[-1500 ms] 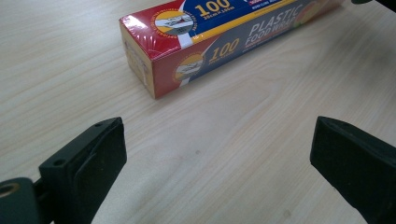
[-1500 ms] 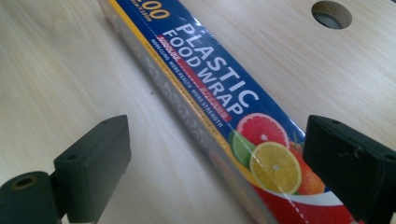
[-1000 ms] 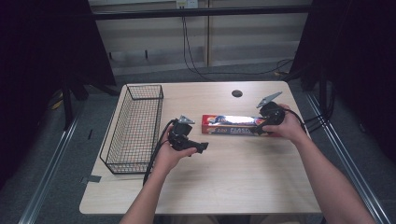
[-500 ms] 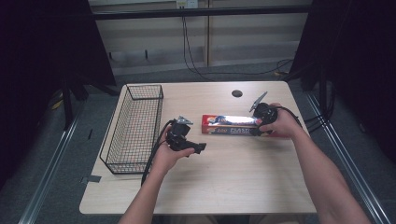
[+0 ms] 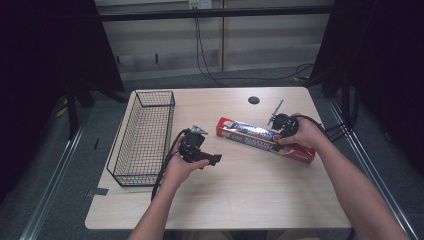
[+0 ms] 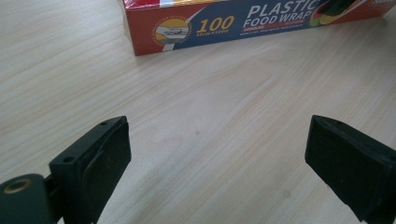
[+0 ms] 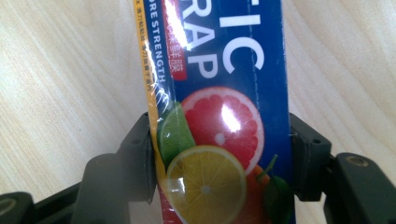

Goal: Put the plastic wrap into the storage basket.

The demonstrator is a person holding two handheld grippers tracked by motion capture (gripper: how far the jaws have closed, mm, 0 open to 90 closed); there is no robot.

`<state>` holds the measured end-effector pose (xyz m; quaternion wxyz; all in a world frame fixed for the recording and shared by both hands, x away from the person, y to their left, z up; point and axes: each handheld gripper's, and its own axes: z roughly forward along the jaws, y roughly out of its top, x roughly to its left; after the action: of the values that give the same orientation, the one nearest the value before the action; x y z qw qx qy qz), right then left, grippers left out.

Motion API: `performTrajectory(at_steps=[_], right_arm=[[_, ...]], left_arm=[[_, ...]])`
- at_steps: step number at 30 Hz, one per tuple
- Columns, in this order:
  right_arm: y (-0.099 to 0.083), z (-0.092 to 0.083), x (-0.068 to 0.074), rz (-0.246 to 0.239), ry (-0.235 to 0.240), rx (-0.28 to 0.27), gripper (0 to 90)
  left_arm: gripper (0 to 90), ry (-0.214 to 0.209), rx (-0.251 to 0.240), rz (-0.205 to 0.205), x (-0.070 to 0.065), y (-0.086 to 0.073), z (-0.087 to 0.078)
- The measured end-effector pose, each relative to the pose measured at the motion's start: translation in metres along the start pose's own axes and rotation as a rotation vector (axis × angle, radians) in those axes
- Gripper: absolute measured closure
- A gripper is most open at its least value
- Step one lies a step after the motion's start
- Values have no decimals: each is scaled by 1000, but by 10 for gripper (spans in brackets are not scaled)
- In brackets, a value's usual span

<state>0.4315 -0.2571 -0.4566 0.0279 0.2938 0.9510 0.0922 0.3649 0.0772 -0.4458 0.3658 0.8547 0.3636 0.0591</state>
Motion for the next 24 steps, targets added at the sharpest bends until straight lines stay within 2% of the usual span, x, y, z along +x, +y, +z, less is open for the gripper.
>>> performTrajectory(at_steps=[2, 4, 6, 10, 16, 18, 20, 21, 24], right_arm=[[-1, -1, 2, 14, 12, 1, 387], [-4, -2, 2, -4, 18, 19, 386], [-5, -1, 3, 15, 17, 9, 381], [-4, 1, 4, -2, 1, 26, 374], [-5, 1, 3, -10, 5, 28, 404], [-4, 1, 4, -4, 11, 29, 414], [-4, 0, 7, 0, 45, 40, 433], [-4, 0, 8, 1, 37, 37, 435], [-4, -4, 13, -13, 24, 41, 440]], left_arm=[[70, 2, 5, 7, 0, 0, 0], [70, 3, 4, 2, -1, 0, 0], [73, 3, 1, 0, -1, -1, 0], [74, 2, 10, 9, -2, -1, 1], [76, -10, 12, 12, -2, -1, 0], [77, -13, 19, 16, -2, 0, 0], [86, -9, 8, 6, -3, -1, -1], [91, -8, 16, 12, -3, 0, -3], [113, -11, -2, 14, -3, 0, -5]])
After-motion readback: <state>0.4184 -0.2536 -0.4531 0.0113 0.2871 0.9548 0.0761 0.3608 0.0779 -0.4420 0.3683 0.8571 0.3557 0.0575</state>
